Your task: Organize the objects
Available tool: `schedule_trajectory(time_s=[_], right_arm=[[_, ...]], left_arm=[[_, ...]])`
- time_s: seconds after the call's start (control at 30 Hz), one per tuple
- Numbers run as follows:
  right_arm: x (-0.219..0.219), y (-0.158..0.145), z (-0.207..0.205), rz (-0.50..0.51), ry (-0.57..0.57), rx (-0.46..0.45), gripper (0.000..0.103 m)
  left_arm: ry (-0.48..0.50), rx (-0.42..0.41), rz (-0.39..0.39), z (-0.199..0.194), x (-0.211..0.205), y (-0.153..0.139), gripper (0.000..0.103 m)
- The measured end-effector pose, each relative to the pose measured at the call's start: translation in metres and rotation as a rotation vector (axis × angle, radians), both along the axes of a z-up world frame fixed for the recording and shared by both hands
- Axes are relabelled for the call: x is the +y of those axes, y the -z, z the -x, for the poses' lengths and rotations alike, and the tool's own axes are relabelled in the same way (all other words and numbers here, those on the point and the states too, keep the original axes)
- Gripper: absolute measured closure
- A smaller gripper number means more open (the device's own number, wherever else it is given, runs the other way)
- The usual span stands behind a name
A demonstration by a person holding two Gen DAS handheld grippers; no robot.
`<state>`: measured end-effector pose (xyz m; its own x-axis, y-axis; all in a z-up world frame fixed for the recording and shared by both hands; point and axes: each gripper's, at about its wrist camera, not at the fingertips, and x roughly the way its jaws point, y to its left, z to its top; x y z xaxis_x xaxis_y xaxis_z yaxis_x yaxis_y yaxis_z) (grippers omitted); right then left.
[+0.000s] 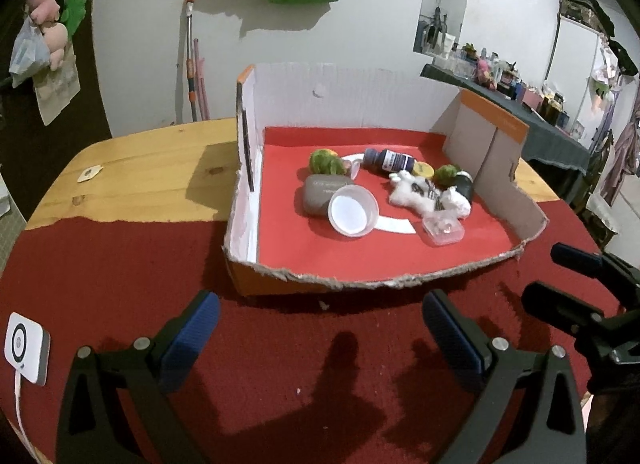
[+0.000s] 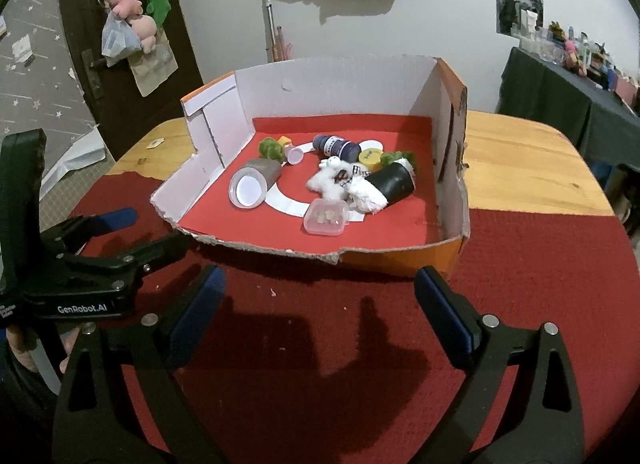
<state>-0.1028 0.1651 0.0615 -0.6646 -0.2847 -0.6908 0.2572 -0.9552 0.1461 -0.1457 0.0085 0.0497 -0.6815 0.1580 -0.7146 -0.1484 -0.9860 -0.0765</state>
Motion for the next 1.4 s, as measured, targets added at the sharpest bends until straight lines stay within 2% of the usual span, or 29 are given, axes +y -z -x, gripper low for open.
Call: schedule_trajectory(time_s=[0.93, 1.4], right_arm=[[0.003, 0.043, -0.005, -0.049, 0.04, -0.072, 0.006], [0.003, 0.048, -0.004, -0.039, 0.032, -0.084, 0.004]], left_arm=[[-0.018, -0.106, -0.016, -0.01, 0.0, 0.031, 0.0], [-0.027, -0.133, 0.013, -0.008, 0.003, 0.038, 0.0]])
